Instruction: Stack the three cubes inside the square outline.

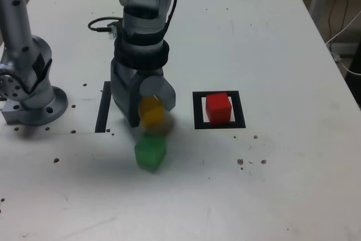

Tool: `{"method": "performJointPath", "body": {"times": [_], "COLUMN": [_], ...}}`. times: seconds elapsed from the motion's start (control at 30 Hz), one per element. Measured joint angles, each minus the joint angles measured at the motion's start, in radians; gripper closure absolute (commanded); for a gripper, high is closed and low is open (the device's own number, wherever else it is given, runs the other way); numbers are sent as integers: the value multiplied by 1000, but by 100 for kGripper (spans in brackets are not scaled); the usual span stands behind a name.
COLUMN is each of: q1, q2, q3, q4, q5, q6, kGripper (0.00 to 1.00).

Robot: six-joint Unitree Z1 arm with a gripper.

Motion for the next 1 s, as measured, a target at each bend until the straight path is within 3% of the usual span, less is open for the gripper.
{"method": "performJointPath", "body": {"times": [0.3, 0.53, 0.67, 0.9, 1.0], "q1": [6, 7, 7, 20, 33], "q2": [0, -1, -7, -21, -25], "q3": [3, 2, -4, -126, -213], "q4": [-33, -52, -47, 104, 198], "q5": [18, 24, 51, 72, 69], "q6": [18, 34, 34, 110, 211], "kGripper": [51, 75, 80, 81, 81]}}
